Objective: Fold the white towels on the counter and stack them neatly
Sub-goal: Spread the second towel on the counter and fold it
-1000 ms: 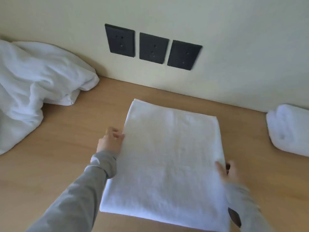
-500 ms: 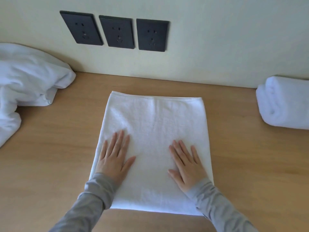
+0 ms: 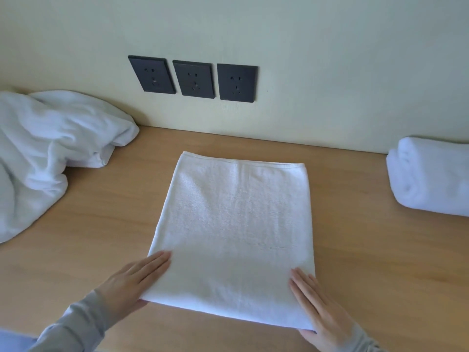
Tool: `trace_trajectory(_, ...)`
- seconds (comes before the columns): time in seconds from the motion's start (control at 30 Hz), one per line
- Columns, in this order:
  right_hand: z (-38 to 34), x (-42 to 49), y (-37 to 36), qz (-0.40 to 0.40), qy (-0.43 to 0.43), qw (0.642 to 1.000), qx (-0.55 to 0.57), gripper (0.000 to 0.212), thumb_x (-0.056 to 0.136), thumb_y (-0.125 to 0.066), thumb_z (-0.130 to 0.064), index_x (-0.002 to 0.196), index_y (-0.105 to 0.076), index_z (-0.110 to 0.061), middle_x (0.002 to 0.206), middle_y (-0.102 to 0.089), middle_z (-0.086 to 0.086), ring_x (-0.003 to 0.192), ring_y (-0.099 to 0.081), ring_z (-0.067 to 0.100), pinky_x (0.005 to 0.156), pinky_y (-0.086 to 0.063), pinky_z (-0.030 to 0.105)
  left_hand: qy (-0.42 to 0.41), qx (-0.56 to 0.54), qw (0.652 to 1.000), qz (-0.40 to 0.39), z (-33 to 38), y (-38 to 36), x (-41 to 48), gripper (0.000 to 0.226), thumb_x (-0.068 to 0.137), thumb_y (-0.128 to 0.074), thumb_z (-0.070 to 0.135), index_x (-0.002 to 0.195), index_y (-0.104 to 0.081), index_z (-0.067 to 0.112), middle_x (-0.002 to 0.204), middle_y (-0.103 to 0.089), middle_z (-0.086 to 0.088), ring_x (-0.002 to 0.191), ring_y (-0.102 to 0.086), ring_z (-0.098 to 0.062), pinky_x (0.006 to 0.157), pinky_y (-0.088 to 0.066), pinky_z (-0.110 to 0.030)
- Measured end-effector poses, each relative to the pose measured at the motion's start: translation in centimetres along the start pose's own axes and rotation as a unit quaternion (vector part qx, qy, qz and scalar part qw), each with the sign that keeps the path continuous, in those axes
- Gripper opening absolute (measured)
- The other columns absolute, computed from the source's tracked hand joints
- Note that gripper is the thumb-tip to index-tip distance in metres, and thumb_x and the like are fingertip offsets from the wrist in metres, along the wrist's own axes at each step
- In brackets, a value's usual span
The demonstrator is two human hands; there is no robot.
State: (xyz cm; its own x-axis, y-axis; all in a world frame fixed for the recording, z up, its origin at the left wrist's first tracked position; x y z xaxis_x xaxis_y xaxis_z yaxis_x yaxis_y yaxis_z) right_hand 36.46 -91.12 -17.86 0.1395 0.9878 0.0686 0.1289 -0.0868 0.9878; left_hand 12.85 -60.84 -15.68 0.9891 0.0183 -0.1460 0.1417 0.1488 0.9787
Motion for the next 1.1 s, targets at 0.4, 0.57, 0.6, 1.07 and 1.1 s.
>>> trace_trajectory(0.4,4.1,1.9,10.0,0.066,-0.326,0.829,0.449,0.046,0.061,-0.079,0.011,0.094,-0.071,-0.021,0.091,-0.073,-0.001,0.082,-0.068,0.010,0.071,-0.054,0.021,0.191,-0.403,0.893,0.061,-5.0,9.4,0.7,0.041,0.056,-0.083,0.030,0.094,-0.069,0.028,0.090,-0.071,0.014,0.083,-0.064,-0.002,0.075,-0.046,-0.009)
trace_trajectory(0.57,7.0,7.9,9.2,0.227,-0.431,0.685,0.541,0.017,0.082,-0.065,-0.016,0.098,-0.062,-0.022,0.086,-0.072,-0.010,0.078,-0.066,-0.001,0.057,-0.052,0.014,0.285,-0.511,0.792,0.173,-8.3,10.6,7.5,0.008,0.081,-0.064,0.022,0.078,-0.068,0.015,0.070,-0.070,0.003,0.065,-0.062,-0.003,0.057,-0.049,-0.014)
trace_trajectory(0.6,7.5,9.2,8.4,0.244,-0.450,0.672,0.536,0.012,0.086,-0.063,-0.022,0.096,-0.061,-0.027,0.085,-0.070,-0.013,0.075,-0.065,-0.004,0.057,-0.051,0.016,0.321,-0.507,0.778,0.188,-8.9,9.9,8.9,0.014,0.087,-0.060,0.025,0.076,-0.066,0.017,0.068,-0.067,0.005,0.067,-0.060,-0.005,0.057,-0.047,-0.018)
trace_trajectory(1.07,13.6,16.6,-0.9,0.104,-0.599,0.717,0.342,0.044,0.091,-0.051,-0.043,0.113,-0.047,-0.006,0.103,-0.061,0.016,0.097,-0.057,0.035,0.091,-0.043,0.042,0.507,-0.414,0.747,0.120,-13.6,0.2,15.4,0.047,0.089,-0.039,0.059,0.100,-0.057,0.017,0.075,-0.051,0.001,0.080,-0.043,-0.028,0.072,-0.030,-0.035)
trace_trajectory(1.1,13.7,16.7,-1.0,0.104,-0.601,0.719,0.332,0.044,0.091,-0.051,-0.041,0.113,-0.047,-0.004,0.103,-0.061,0.019,0.098,-0.057,0.036,0.090,-0.043,0.041,0.508,-0.402,0.752,0.122,-13.8,0.2,15.7,0.043,0.094,-0.039,0.053,0.103,-0.057,0.015,0.077,-0.051,-0.003,0.080,-0.042,-0.028,0.072,-0.030,-0.035)
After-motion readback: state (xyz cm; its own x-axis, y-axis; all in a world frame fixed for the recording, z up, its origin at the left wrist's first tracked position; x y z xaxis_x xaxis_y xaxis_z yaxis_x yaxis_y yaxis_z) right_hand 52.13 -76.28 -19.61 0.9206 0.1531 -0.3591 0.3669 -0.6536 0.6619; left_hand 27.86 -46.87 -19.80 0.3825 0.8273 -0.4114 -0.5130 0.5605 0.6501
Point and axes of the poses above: each hand's wrist, its own x-axis towards the middle knuckle, its own y-axis out of the back of the hand, z = x × y, the point moved 3 cm from there along x, towards the middle knuckle
